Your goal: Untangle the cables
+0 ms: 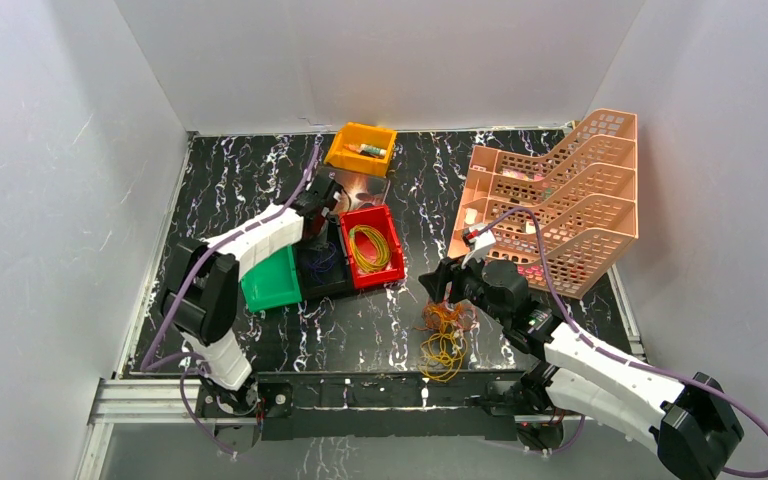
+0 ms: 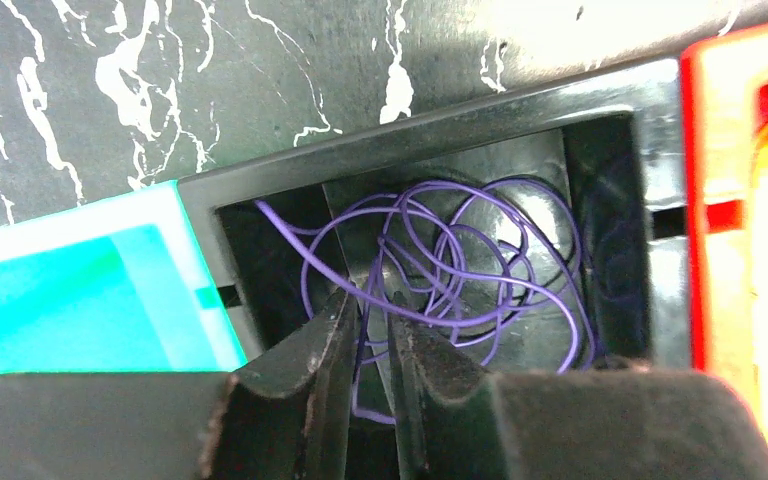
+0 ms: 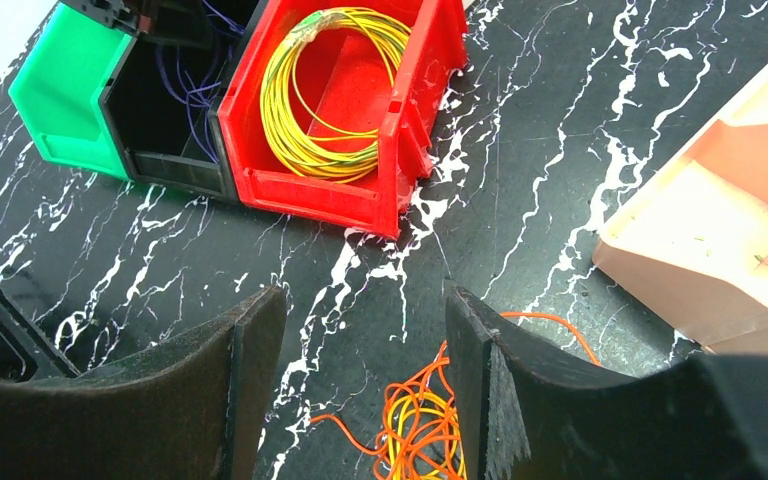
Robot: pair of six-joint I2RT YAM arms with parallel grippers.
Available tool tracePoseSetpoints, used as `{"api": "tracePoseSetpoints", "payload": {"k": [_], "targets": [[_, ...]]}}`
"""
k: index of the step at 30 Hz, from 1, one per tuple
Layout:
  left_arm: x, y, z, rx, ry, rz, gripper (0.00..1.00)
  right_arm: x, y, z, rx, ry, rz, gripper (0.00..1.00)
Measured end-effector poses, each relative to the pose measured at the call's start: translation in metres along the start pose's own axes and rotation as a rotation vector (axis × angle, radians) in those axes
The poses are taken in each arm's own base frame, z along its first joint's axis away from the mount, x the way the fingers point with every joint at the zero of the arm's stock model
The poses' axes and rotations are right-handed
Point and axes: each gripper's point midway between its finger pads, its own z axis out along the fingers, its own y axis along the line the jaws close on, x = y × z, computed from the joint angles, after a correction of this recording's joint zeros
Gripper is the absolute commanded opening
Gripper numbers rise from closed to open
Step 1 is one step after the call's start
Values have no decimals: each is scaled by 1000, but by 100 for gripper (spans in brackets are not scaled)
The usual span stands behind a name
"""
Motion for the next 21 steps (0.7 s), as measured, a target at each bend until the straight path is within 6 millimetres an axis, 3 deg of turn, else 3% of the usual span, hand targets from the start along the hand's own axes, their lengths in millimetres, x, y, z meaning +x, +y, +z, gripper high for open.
{"api": "tracePoseSetpoints", "payload": {"k": [8,16,21], "targets": [[-30,10,-39,25,-112,-43,46,1,-3,0,15,3,-1,68],[-45,22,-71,38,-194,-69,48,3,-24,-2,148,24,17,68],[-49,13,-87,131,-227,-88,47,-2,-37,-4,251,40,46,68]]}}
